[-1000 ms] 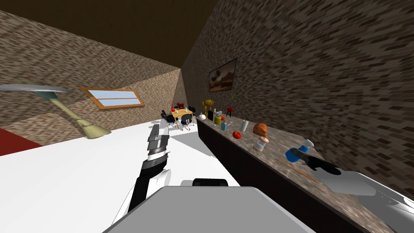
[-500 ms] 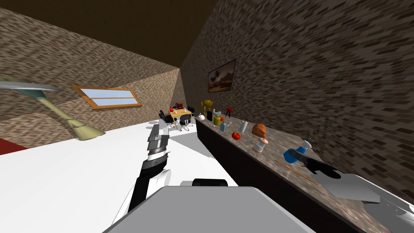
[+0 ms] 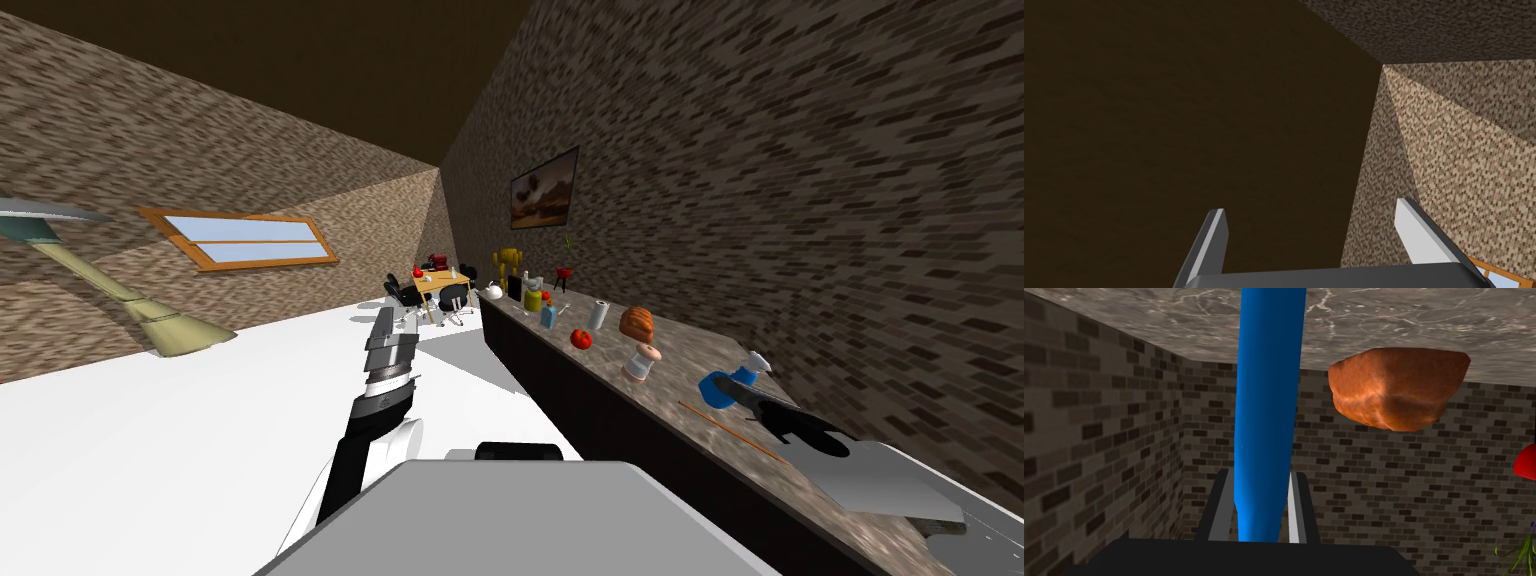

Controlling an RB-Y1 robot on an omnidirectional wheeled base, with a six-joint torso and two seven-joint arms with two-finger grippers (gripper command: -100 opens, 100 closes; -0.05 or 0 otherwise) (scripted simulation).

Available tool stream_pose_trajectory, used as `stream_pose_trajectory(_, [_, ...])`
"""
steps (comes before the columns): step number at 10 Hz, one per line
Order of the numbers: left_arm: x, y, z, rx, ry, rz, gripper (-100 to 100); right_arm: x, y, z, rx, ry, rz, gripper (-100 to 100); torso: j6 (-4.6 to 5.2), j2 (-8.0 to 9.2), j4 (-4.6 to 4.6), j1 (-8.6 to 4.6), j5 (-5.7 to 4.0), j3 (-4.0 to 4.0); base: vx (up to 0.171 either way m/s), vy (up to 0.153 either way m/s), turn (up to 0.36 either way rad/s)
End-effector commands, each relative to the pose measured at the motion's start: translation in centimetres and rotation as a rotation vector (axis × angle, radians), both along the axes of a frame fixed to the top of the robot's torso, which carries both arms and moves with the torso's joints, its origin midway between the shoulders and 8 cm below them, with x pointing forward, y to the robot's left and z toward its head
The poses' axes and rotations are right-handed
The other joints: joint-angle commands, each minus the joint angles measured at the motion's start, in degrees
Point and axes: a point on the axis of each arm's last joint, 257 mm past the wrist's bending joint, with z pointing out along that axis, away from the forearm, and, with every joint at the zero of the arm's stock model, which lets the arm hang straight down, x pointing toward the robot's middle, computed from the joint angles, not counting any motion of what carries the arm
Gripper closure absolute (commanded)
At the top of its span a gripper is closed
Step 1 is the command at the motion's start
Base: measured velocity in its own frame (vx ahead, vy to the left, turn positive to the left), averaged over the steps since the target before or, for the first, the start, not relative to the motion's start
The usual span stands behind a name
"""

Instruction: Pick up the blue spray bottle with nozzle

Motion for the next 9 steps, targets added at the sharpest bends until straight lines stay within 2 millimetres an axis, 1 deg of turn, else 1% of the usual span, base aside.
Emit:
stream_pose_trajectory(1, [0.0,0.0,0.0,0.0,0.0,0.0,0,-0.1,0.9,0.2,-0.001,0.0,0.025,100,0.0,0.0,0.0,0.0,0.0,0.0,0.039,-0.014,-0.019])
stream_pose_trajectory(2, [0.0,0.0,0.0,0.0,0.0,0.0,0,0.4,1.3,0.5,-0.002,-0.007,0.035,100,-0.07,0.07,0.0,0.05,-0.02,0.03,0.006,-0.003,0.009])
stream_pose_trajectory(3, [0.0,0.0,0.0,0.0,0.0,0.0,0,-1.7,1.3,-0.1,0.002,0.002,0.004,100,-0.11,0.15,0.03,0.11,0.0,0.08,0.061,-0.026,-0.075])
stream_pose_trajectory(4, [0.0,0.0,0.0,0.0,0.0,0.0,0,-1.7,2.1,0.1,-0.001,0.007,0.027,100,0.05,0.08,0.0,0.04,0.0,0.04,0.087,-0.035,-0.099])
stream_pose_trajectory(5, [0.0,0.0,0.0,0.0,0.0,0.0,0,-0.7,2.9,0.7,-0.002,-0.01,0.05,100,0.02,0.0,-0.02,-0.01,-0.01,-0.01,0.047,-0.024,-0.027])
stream_pose_trajectory(6, [0.0,0.0,0.0,0.0,0.0,0.0,0,-3.0,2.5,0.3,-0.002,0.0,0.008,100,-0.09,0.03,0.0,0.03,0.0,0.01,0.089,-0.044,-0.083])
stream_pose_trajectory(7, [0.0,0.0,0.0,0.0,0.0,0.0,0,-3.2,3.2,0.3,-0.004,0.007,0.026,100,0.07,-0.04,-0.01,-0.03,0.02,-0.02,0.086,-0.04,-0.075])
stream_pose_trajectory(9, [0.0,0.0,0.0,0.0,0.0,0.0,0,-1.9,4.6,1.3,-0.006,-0.015,0.062,100,-0.06,0.05,0.0,0.05,0.02,0.02,0.018,-0.008,-0.007])
